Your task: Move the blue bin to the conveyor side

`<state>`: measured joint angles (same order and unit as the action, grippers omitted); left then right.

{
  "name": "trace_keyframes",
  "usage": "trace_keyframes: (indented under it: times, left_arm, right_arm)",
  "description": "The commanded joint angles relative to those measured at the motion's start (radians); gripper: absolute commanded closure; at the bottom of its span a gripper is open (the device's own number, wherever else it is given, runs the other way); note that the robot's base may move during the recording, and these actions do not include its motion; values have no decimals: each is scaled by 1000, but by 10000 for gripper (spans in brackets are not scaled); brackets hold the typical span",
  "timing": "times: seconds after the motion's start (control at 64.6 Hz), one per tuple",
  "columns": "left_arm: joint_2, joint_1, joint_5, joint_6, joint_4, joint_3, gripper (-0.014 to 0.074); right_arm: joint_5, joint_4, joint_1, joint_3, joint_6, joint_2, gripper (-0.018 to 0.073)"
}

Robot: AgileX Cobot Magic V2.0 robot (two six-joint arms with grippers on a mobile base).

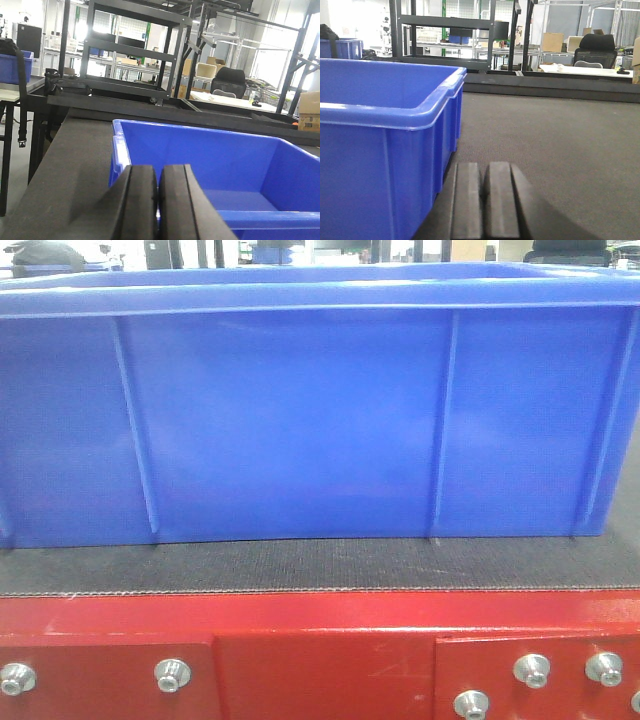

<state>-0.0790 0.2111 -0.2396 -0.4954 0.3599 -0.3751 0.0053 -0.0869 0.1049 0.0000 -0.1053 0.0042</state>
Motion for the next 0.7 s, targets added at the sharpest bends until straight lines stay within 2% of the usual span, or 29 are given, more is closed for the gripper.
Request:
trace_keyframes:
  times: [0.0, 0.186, 0.232, 0.279, 0.356, 0.464, 0.557, 0.619, 0.681]
  left_arm:
    - [4, 4, 21, -5, 3, 2, 585]
    - [30, 4, 21, 8, -21, 3, 585]
    - [52, 4, 21, 94, -44, 13, 585]
    - [77, 4, 21, 232, -81, 33, 585]
    - [79, -5, 19, 369, -132, 93, 585]
    - [79, -53, 31, 398, -255, 179, 585]
    - [79, -109, 129, 459, -360, 263, 585]
    - [79, -149, 207, 502, -393, 314, 585]
    - [79, -185, 261, 503, -395, 353, 585]
  right_arm:
    - [-17, -5, -3, 0, -3, -4, 641]
    - [-17, -5, -3, 0, -3, -4, 641]
    - [-17, -5, -3, 0, -3, -4, 641]
    - [-17, -5, -3, 0, -3, -4, 641]
    - [-17, -5, -3, 0, -3, -4, 641]
    - [-17, -5, -3, 0, -3, -4, 641]
    - [-17, -5, -3, 0, -3, -4, 641]
    - [-17, -5, -3, 0, -3, -4, 641]
    - [-17, -5, -3, 0, -3, -4, 641]
